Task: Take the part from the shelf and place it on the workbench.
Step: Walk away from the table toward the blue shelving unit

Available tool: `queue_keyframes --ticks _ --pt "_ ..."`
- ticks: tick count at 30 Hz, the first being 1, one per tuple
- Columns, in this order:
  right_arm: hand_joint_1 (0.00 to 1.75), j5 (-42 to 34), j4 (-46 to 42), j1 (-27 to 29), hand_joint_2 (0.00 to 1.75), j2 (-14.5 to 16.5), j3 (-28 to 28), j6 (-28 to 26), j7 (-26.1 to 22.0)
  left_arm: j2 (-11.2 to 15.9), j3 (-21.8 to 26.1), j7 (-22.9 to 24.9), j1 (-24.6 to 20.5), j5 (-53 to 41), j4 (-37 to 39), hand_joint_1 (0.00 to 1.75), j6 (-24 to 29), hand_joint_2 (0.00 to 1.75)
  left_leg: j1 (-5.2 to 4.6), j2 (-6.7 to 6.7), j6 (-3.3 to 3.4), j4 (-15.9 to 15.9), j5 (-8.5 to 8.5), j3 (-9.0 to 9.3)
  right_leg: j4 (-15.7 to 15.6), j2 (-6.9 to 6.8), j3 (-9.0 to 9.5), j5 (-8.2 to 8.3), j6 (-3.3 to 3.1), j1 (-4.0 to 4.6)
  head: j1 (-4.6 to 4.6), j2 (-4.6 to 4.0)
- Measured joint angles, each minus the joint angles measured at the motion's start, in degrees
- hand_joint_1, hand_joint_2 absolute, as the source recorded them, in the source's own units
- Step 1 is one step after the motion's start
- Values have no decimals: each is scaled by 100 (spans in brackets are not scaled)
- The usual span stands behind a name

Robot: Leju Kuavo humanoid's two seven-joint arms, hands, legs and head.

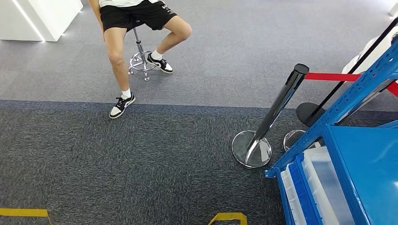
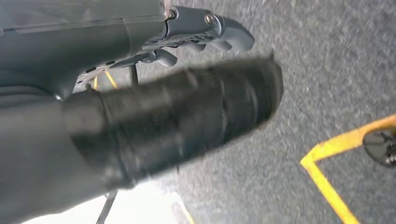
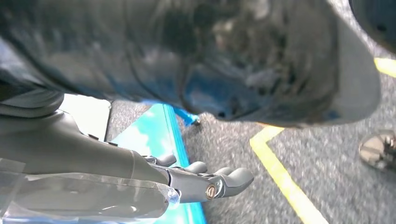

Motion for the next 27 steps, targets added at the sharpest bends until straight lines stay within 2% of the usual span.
queue_keyframes --ticks 2,4,5,6,7,8,9,10,11,12,13,15,16,17,19,20,21,22,23,25,27 --pt "0 -2 -4 -5 0 -21 46 70 13 -4 70 30 22 40 0 0 -28 175 9 102 77 -70 46 19 263 -202 -117 -194 44 11 8 0" --pt "0 -7 -8 -13 0 -26 82 104 63 -7 126 70 59 61 1 0 21 175 0 195 108 -91 58 14 950 -429 -433 -579 72 8 16 0" --pt "0 -10 -9 -11 0 -26 101 103 103 -7 149 92 76 64 1 0 65 175 -6 245 112 -89 57 7 1315 -464 -604 -734 86 0 16 0" --pt "0 -14 -9 -4 0 -26 118 99 144 -7 172 115 87 59 1 0 109 175 -12 294 115 -86 54 4 1555 -479 -713 -800 97 -10 16 0" --pt "0 -17 -9 4 0 -27 135 93 181 -7 192 138 91 47 2 0 147 131 -14 342 116 -81 50 3 1591 -487 -722 -756 103 -16 15 0" --pt "0 -24 -9 12 0 -32 148 85 226 -7 209 163 90 34 1 0 182 87 -16 391 113 -72 42 4 1403 -508 -617 -611 103 -19 16 0" --pt "0 -34 -9 15 0 -42 156 75 273 -7 221 187 85 21 1 0 206 44 -17 438 103 -60 32 8 1040 -562 -418 -411 96 -18 16 0" --pt "0 -56 -9 11 0 -51 162 61 333 -4 228 211 80 10 1 0 228 0 -23 483 88 -43 16 12 628 -685 -203 -256 83 -4 16 0" --pt "0 -81 -9 3 0 -60 163 42 403 0 234 230 72 7 1 0 246 0 -39 527 65 -19 -3 13 288 -783 -32 -139 59 15 14 0" --pt "0 -106 -9 -5 0 -67 164 23 473 7 240 241 64 6 1 0 259 0 -54 568 43 -3 -17 14 87 -851 62 -90 31 31 11 0" --pt "0 -130 -9 -9 0 -69 164 7 539 14 246 245 54 6 1 0 268 0 -67 611 20 8 -28 16 12 -873 83 -91 4 48 10 0" --pt "0 -169 -9 -1 0 -72 165 -22 641 22 254 239 24 6 0 0 284 0 -72 692 -28 16 -47 18 -3 -751 64 -58 -55 44 8 0" --pt "0 -186 -9 3 0 -72 166 -39 681 20 255 238 9 6 0 0 291 0 -60 649 -62 71 -99 0 -19 -697 63 -39 -86 38 6 0" --pt "0 -199 -9 2 0 -72 167 -57 716 16 256 240 -7 4 0 0 295 0 -47 550 -95 214 -203 -59 -35 -645 61 -20 -117 27 -3 0" --pt "0 -207 -13 -14 0 -68 169 -87 772 -4 255 257 -32 -8 0 0 282 0 -17 279 -147 831 -560 -339 -49 -543 47 6 -164 17 -15 0" --pt "0 -205 -19 -23 0 -62 169 -95 791 -18 255 268 -43 -17 0 0 257 0 -11 208 -158 1221 -735 -526 -47 -487 31 13 -178 21 -18 0" --pt "0 -204 -26 -32 0 -53 169 -98 805 -33 254 278 -55 -25 0 0 224 0 -8 180 -161 1527 -835 -676 -43 -424 20 19 -188 27 -17 0" --pt "0 -202 -34 -37 0 -41 169 -98 813 -49 254 282 -69 -32 0 0 183 0 -7 170 -156 1658 -827 -742 -38 -359 14 23 -193 33 -16 0" --pt "0 -199 -42 -41 0 -28 169 -98 817 -62 254 280 -87 -34 0 0 138 0 -7 162 -144 1564 -708 -697 -29 -294 13 26 -196 37 -17 0" --pt "0 -194 -56 -56 0 3 169 -100 821 -84 253 244 -131 -3 0 0 40 0 -7 47 -99 847 -304 -348 -13 -172 19 29 -190 37 -16 0" --pt "0 -201 -73 -84 0 32 164 -108 821 -101 266 127 -163 210 0 0 -145 0 -9 -135 -58 201 -79 -40 9 -65 -3 38 -150 39 -14 0"
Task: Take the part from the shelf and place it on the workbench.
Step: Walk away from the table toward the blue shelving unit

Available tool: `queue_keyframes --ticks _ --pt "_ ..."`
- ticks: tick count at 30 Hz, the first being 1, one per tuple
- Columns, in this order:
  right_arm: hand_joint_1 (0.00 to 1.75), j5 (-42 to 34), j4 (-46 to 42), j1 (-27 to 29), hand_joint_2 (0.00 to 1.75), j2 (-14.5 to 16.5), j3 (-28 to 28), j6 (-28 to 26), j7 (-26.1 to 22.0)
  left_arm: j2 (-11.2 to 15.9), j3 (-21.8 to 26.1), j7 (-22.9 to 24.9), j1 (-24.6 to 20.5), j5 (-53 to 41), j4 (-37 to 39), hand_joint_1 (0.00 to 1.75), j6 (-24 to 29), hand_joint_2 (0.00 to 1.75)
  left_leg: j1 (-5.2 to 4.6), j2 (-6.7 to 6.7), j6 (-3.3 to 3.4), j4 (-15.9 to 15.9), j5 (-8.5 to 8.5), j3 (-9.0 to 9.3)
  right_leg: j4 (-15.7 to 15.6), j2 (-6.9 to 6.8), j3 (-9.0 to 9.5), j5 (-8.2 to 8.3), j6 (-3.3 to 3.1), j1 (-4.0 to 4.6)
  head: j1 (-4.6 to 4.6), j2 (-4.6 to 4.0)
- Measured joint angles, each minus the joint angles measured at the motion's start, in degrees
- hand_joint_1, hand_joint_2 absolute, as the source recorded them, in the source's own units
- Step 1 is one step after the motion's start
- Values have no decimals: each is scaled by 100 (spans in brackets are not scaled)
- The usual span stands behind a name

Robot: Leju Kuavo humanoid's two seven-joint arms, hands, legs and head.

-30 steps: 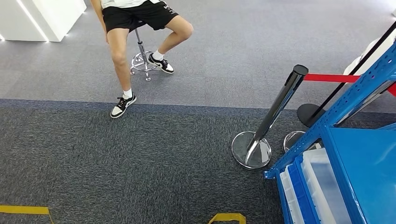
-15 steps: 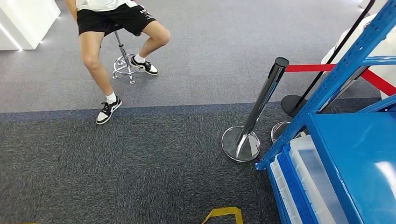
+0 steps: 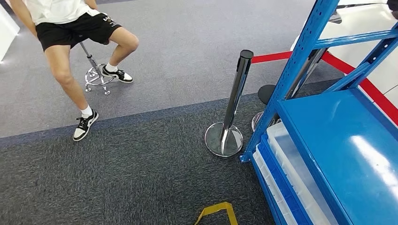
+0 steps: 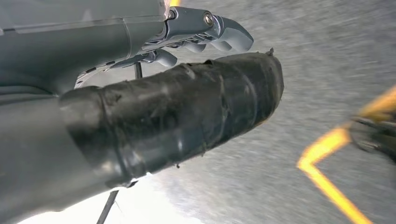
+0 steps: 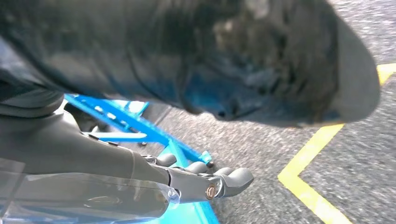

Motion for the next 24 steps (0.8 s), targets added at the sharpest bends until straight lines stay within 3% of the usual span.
queue_keyframes --ticks 1,4,6,8,10,11,13,14,16,18,20,22,24 --pt "0 -15 -9 -10 0 14 -5 -4 -2 -8 21 -77 -5 171 0 0 -115 0 -3 -53 14 -137 19 60 6 40 -18 9 25 -5 0 0" --pt "0 -119 -26 23 0 43 -28 -37 -8 -65 178 -313 29 691 -1 0 -386 0 -10 51 69 -189 41 75 -9 151 -53 42 122 -25 -1 0" --pt "0 -229 -118 46 0 155 -51 -201 138 -122 241 -428 94 704 -2 0 -359 0 10 150 129 -265 89 103 124 -34 -110 -73 173 4 35 0" --pt "0 -313 -421 -6 0 447 -68 -670 685 -174 246 -467 175 529 -2 0 -257 0 17 268 162 -309 116 118 707 -326 -368 -441 196 15 86 0" --pt "0 -308 -843 -116 0 823 -70 -1248 1367 -201 245 -462 235 405 -1 0 -205 0 16 417 165 -305 115 107 1421 -415 -703 -762 204 -7 107 0" --pt "0 -260 -1045 -165 0 996 -67 -1491 1645 -207 245 -459 239 380 -1 0 -192 0 16 486 160 -300 109 105 1592 -422 -778 -781 200 -15 113 0" --pt "0 -141 -1378 -199 0 1290 -63 -1767 1924 -230 245 -453 209 373 -2 0 -164 0 10 578 147 -289 92 113 1356 -444 -630 -526 185 -24 103 0" --pt "0 -79 -1519 -198 0 1338 -64 -1801 1943 -246 245 -451 198 384 -2 0 -146 0 5 594 134 -280 77 126 975 -505 -414 -322 162 -7 99 0" --pt "0 22 -1773 -222 0 1383 -72 -1771 1887 -266 246 -440 212 407 -2 0 -92 0 -14 648 82 -247 36 146 273 -696 -46 -99 85 71 98 0" --pt "0 123 -1896 -254 0 1427 -72 -1740 1838 -272 246 -419 242 416 -2 0 -40 0 -25 744 20 -223 7 145 12 -745 53 -88 -1 134 96 0" --pt "0 189 -1930 -258 0 1439 -72 -1716 1781 -272 245 -398 254 417 -2 0 -7 0 -16 823 -31 -195 -27 135 -20 -626 35 -62 -61 133 96 0" --pt "0 259 -1989 -263 0 1431 -72 -1704 1738 -270 245 -387 254 424 -2 0 27 0 12 637 -101 70 -210 32 -41 -516 36 -38 -109 115 84 0" --pt "0 350 -2086 -259 0 1405 -72 -1705 1699 -270 245 -400 268 428 -2 0 50 0 34 388 -158 734 -549 -284 -44 -403 34 -27 -144 115 68 0"
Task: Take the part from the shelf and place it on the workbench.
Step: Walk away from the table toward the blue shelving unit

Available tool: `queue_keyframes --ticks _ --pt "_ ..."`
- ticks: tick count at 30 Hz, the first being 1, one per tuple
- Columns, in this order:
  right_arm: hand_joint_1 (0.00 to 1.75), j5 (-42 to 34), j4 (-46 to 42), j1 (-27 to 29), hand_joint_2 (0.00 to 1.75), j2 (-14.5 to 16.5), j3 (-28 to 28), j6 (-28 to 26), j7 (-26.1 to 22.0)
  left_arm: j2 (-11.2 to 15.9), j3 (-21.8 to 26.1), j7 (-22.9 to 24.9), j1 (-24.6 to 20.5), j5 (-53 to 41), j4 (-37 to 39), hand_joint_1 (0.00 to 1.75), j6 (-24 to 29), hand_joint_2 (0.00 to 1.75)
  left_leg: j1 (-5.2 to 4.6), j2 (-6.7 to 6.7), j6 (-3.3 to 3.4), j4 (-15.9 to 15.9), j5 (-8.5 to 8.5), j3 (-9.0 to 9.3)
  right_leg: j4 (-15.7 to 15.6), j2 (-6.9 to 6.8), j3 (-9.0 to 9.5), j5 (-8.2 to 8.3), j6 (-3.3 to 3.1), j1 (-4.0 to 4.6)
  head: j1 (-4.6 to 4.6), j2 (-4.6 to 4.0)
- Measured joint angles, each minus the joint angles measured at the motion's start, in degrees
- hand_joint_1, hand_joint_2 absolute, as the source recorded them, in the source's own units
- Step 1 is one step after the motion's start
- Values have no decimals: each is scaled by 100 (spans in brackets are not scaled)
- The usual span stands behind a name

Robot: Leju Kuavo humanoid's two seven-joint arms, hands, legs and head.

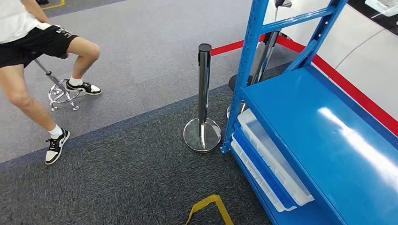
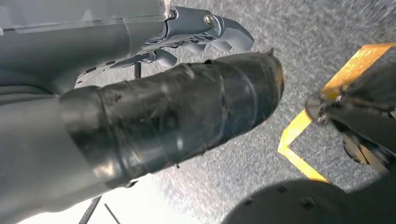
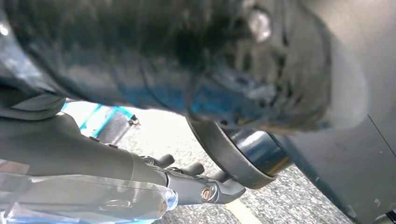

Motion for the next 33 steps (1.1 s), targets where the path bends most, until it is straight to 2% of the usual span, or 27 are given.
queue_keyframes --ticks 1,2,3,5,7,9,11,13,14,15,17,18,19,20,21,22,23,24,26,27,29,31,32,33 --pt "0 37 -48 5 0 -14 0 -2 -15 0 1 -13 11 -4 0 0 2 0 1 -32 -12 321 -139 -164 1 48 -3 3 -13 5 0 0" --pt "0 82 -122 18 0 -43 0 -5 -25 -1 1 -30 28 -21 0 0 3 0 1 -49 -14 582 -208 -314 4 114 -4 4 -24 13 -1 0" --pt "0 124 -195 28 0 -74 0 -9 -33 -1 0 -45 42 -48 0 0 2 0 0 -61 -3 668 -174 -383 7 183 -3 6 -30 22 -1 0" --pt "0 212 -317 37 0 -119 0 -11 -38 -1 -8 -56 47 -122 0 0 2 0 -8 -94 49 333 158 -281 14 327 8 7 -33 36 -2 0" --pt "0 290 -393 33 0 -126 0 -6 -22 10 -22 -51 19 -180 1 0 13 0 -36 -210 142 -414 553 36 16 426 13 9 -27 42 1 0" --pt "0 367 -450 25 0 -132 0 -2 8 28 -37 -46 -20 -203 2 0 22 0 -63 -308 216 -864 692 232 18 497 -6 17 -3 40 2 0" --pt "0 441 -496 23 0 -161 0 5 30 36 -58 -43 -60 -211 2 0 25 0 -61 -282 249 -953 697 273 6 558 -20 33 46 41 1 0" --pt "0 484 -537 22 0 -200 0 30 35 30 -78 -37 -77 -218 1 0 25 0 -27 -200 268 -1064 750 331 54 467 -31 -23 102 56 11 0" --pt "0 496 -558 8 0 -217 0 57 33 27 -86 -32 -68 -220 0 0 25 0 -6 -147 277 -1128 779 361 205 370 -94 -141 136 61 24 0" --pt "0 512 -579 -7 0 -228 0 82 34 26 -96 -25 -54 -221 0 0 25 0 -1 -97 279 -1159 793 380 471 256 -207 -314 171 51 36 0" --pt "0 562 -611 -42 0 -240 0 126 34 27 -123 -5 -26 -221 0 0 25 0 3 5 291 -1163 788 384 1156 154 -509 -657 258 7 52 0" --pt "0 594 -617 -51 0 -241 0 143 36 27 -136 5 -23 -221 0 0 25 0 8 53 286 -1151 778 383 1371 139 -594 -709 302 -24 52 0" --pt "0 624 -615 -57 0 -241 0 165 36 26 -146 15 -24 -221 0 0 24 0 20 97 274 -1133 762 383 1403 121 -594 -658 348 -59 52 0" --pt "0 649 -610 -57 0 -241 0 185 37 24 -154 24 -27 -220 0 0 23 0 39 131 252 -1104 742 381 1245 92 -506 -524 391 -96 50 0" --pt "0 671 -599 -50 0 -241 0 207 43 22 -160 31 -29 -220 0 0 22 0 68 167 216 -1056 710 377 919 38 -339 -340 441 -138 51 0" --pt "0 685 -587 -41 0 -238 0 228 50 33 -164 37 -29 -219 2 0 22 0 88 196 170 -1004 674 366 607 -31 -182 -227 477 -149 59 0" --pt "0 696 -575 -38 0 -232 0 246 56 44 -166 43 -27 -219 4 0 23 0 97 223 121 -935 631 346 354 -72 -66 -147 462 -148 77 0" --pt "0 708 -566 -40 0 -224 0 266 63 57 -168 48 -30 -220 6 0 25 0 98 246 75 -878 595 331 205 -83 -6 -124 412 -138 91 0" --pt "0 733 -557 -53 0 -210 0 300 68 66 -171 57 -41 -220 8 0 27 0 84 292 21 -827 560 322 198 -13 -26 -143 251 -111 103 0" --pt "0 745 -555 -56 0 -204 0 311 68 63 -173 61 -51 -220 7 0 27 0 91 300 3 -817 544 325 207 24 -35 -144 191 -111 96 0" --pt "0 763 -553 -65 0 -190 0 325 67 56 -174 74 -61 -220 7 0 28 0 109 193 -33 -616 392 247 209 82 -44 -131 117 -119 86 0" --pt "0 776 -549 -74 0 -169 0 330 66 55 -177 88 -60 -221 7 0 31 0 112 11 -60 2 52 -44 207 151 -52 -118 72 -115 74 0" --pt "0 781 -545 -76 0 -158 0 332 65 55 -180 95 -54 -222 7 0 34 0 107 -39 -58 397 -108 -247 207 196 -59 -113 61 -102 71 0" --pt "0 786 -541 -79 0 -147 0 336 62 55 -183 102 -47 -229 8 0 40 0 99 -62 -46 707 -188 -420 208 246 -62 -109 54 -84 68 0"
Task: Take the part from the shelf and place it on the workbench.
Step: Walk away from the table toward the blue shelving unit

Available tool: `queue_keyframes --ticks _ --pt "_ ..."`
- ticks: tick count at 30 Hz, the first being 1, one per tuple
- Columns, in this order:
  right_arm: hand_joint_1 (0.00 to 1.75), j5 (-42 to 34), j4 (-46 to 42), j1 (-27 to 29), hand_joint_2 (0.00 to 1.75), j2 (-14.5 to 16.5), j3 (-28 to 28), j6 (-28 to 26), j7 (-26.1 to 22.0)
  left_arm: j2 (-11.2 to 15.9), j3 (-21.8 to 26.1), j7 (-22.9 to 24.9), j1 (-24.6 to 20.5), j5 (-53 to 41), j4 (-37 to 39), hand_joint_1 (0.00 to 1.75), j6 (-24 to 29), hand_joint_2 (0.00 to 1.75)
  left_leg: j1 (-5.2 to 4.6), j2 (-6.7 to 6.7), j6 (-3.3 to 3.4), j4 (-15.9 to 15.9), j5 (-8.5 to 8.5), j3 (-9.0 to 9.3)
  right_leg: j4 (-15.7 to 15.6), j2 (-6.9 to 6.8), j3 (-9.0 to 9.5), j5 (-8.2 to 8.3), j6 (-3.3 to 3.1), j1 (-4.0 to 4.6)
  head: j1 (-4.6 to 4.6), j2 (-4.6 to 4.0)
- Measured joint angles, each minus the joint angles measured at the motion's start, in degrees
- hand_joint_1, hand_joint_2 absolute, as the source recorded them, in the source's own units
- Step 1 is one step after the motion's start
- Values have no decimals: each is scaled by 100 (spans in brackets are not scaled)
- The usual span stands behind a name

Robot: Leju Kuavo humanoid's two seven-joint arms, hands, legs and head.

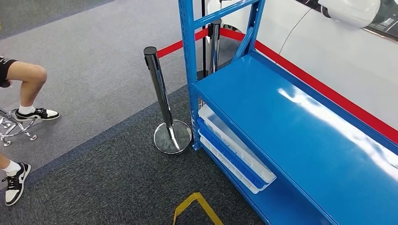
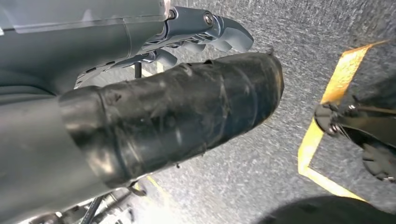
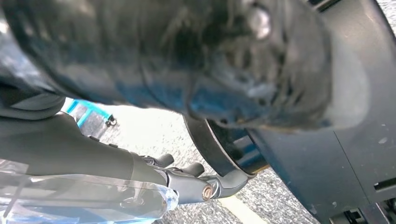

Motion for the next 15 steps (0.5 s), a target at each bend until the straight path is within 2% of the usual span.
queue_keyframes --ticks 1,2,3,5,6,7,9,10,12,13,14,15 --pt "0 5 3 -4 0 12 0 4 -4 -1 -4 7 6 -9 0 0 8 0 -11 -12 25 141 26 -100 0 56 0 3 -4 19 1 0" --pt "0 9 5 -10 0 25 0 11 -7 -2 -7 12 10 -17 0 0 16 0 -27 -26 66 50 170 -94 0 115 5 4 -7 38 1 0" --pt "0 11 5 -18 0 39 0 18 -9 -3 -10 18 11 -26 0 0 22 0 -53 -63 119 -250 395 15 -1 173 15 5 -8 50 1 0" --pt "0 12 7 -34 0 69 0 26 -10 9 -18 34 10 -32 1 0 32 0 -111 -260 246 -1045 790 343 -7 281 26 9 -6 46 8 0" --pt "0 13 9 -43 0 84 0 26 -8 18 -22 42 7 -34 1 0 36 0 -137 -346 291 -1318 885 464 -12 333 19 15 3 33 8 0" --pt "0 14 13 -50 0 94 0 26 -4 26 -27 48 0 -37 1 0 39 0 -153 -396 321 -1459 907 530 -21 385 9 24 19 15 7 0" --pt "0 16 20 -59 0 102 0 26 1 26 -36 52 -23 -40 0 0 45 0 -154 -323 336 -1553 923 584 -55 473 4 49 68 11 -4 0" --pt "0 17 24 -58 0 103 0 26 2 21 -41 55 -35 -42 -1 0 47 0 -133 -255 336 -1626 951 626 -50 416 7 36 90 27 -3 0" --pt "0 14 31 -64 0 116 0 48 -3 10 -58 58 -32 -48 -3 0 48 0 -88 -111 343 -1792 1016 708 210 130 -97 -172 136 66 32 0" --pt "0 14 34 -73 0 127 0 58 1 9 -69 62 -21 -53 -3 0 49 0 -82 -40 345 -1832 1030 730 505 -31 -222 -359 164 64 50 0" --pt "0 13 37 -86 0 134 0 69 4 8 -79 65 -7 -61 -3 0 49 0 -81 23 350 -1845 1031 733 854 -115 -371 -554 200 54 68 0" --pt "0 16 39 -96 0 142 0 68 17 7 -86 68 1 -68 -2 0 50 0 -78 88 347 -1842 1027 732 1161 -141 -494 -689 236 40 71 0"
